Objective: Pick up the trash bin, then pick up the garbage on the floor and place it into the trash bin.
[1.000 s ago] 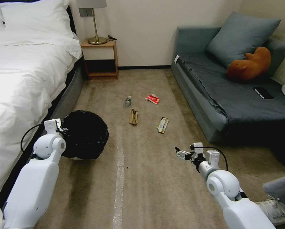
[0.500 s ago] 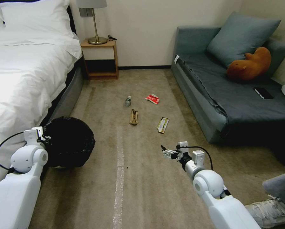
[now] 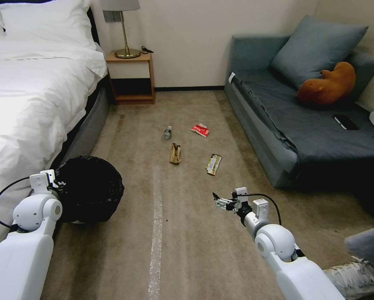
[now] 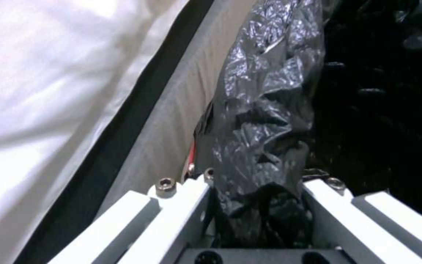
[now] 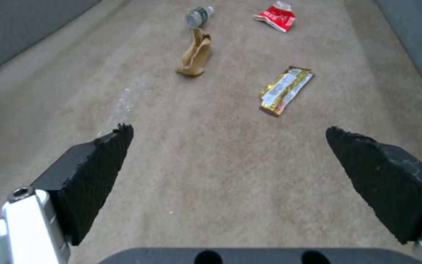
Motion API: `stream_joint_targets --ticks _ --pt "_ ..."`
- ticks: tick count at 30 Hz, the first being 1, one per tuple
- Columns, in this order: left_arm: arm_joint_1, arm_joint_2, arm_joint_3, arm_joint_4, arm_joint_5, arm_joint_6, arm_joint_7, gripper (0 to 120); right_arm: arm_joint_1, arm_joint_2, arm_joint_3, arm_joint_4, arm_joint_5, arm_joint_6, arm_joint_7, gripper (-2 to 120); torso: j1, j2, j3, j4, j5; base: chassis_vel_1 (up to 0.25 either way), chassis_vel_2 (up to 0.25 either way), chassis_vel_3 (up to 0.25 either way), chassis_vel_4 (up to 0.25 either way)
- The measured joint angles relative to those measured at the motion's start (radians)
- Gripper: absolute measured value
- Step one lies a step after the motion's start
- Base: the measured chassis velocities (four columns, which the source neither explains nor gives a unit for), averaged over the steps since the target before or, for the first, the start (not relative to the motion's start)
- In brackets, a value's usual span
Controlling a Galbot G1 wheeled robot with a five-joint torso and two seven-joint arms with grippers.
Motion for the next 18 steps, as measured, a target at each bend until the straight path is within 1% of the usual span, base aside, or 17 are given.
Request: stream_joint_targets --ticks 8,18 --pt "-0.014 -0.005 0.011 0.011 0.005 0.000 0.005 2 -0.002 -0.004 -0.003 -0.007 -0.010 0.003 -0.002 100 0.000 0.000 0.000 -0.0001 0.0000 -0.104 0.101 0.112 -0.122" --pt "-0.022 -0.004 0.011 0.026 0.011 0.000 0.012 2 -0.003 0.008 -0.016 -0.019 -0.028 0.004 -0.007 100 0.000 0.000 0.000 0.0000 0.0000 -0.073 0.070 0.069 -0.076"
